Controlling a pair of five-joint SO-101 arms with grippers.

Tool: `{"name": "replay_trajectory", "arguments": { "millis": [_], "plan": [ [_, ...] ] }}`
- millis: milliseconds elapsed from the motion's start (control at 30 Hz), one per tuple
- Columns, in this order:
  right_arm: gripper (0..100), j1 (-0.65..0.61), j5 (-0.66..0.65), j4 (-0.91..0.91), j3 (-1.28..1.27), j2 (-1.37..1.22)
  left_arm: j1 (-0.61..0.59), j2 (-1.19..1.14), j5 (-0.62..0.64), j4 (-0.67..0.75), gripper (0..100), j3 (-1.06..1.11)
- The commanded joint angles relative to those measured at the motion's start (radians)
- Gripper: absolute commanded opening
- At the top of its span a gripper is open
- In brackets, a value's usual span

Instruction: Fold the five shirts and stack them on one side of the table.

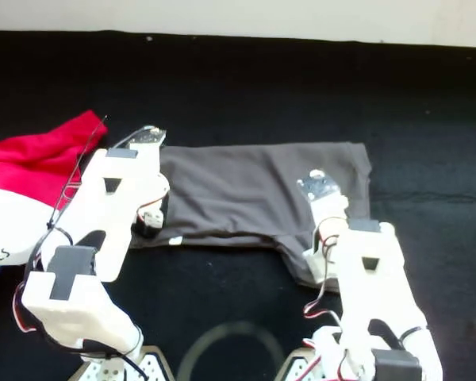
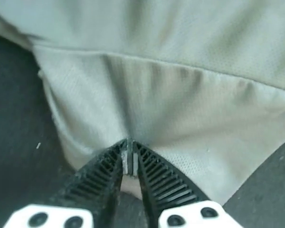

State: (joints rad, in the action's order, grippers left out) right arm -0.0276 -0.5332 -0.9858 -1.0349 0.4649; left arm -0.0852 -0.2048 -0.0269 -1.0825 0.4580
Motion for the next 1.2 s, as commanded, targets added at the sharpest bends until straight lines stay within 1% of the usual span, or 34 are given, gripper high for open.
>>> {"name": "replay_trajectory", "arguments": {
  "millis": [0, 133, 167, 300, 333, 467, 633, 767, 833, 933, 1000, 1100, 1167],
  "plan": [
    [0.5, -0.008, -0.015, -0.099, 0.104, 0.104, -0.024, -0.007, 0.000, 0.029, 1, 0.007],
    [1.7, -0.010, -0.017, -0.202, 0.150, 0.222, -0.024, -0.007, 0.000, 0.028, 1, 0.007],
    [3.9, -0.022, -0.017, -0.231, 0.150, 0.240, -0.024, -0.007, 0.000, 0.028, 1, 0.007],
    [20.4, -0.085, -0.017, -0.321, 0.101, 0.252, -0.024, -0.007, 0.000, 0.028, 1, 0.007],
    [22.9, -0.107, -0.023, -0.328, 0.087, 0.252, -0.024, -0.008, 0.000, 0.028, 1, 0.007],
    [23.5, -0.173, -0.158, -0.326, 0.016, 0.251, -0.024, -0.008, 0.000, 0.028, 1, 0.007],
    [23.5, -0.171, -0.249, -0.311, -0.021, 0.251, -0.024, -0.008, 0.002, 0.028, 1, 0.007],
    [23.5, -0.162, -0.252, -0.209, -0.031, 0.251, -0.024, -0.008, 0.003, 0.028, 1, 0.007],
    [23.5, -0.160, -0.252, -0.211, -0.019, 0.262, -0.024, -0.008, 0.003, 0.028, 1, 0.007],
    [23.5, -0.162, -0.252, -0.277, 0.045, 0.259, -0.024, -0.008, 0.003, 0.028, 1, 0.007],
    [23.5, -0.162, -0.249, -0.277, 0.070, 0.249, -0.024, -0.008, 0.003, 0.028, 1, 0.007],
    [22.6, -0.154, -0.249, -0.176, 0.041, 0.248, -0.024, -0.008, 0.003, 0.028, 1, 0.007],
    [20.0, -0.151, -0.249, -0.097, -0.007, 0.236, -0.024, -0.008, 0.003, 0.028, 1, 0.007]
  ]
}}
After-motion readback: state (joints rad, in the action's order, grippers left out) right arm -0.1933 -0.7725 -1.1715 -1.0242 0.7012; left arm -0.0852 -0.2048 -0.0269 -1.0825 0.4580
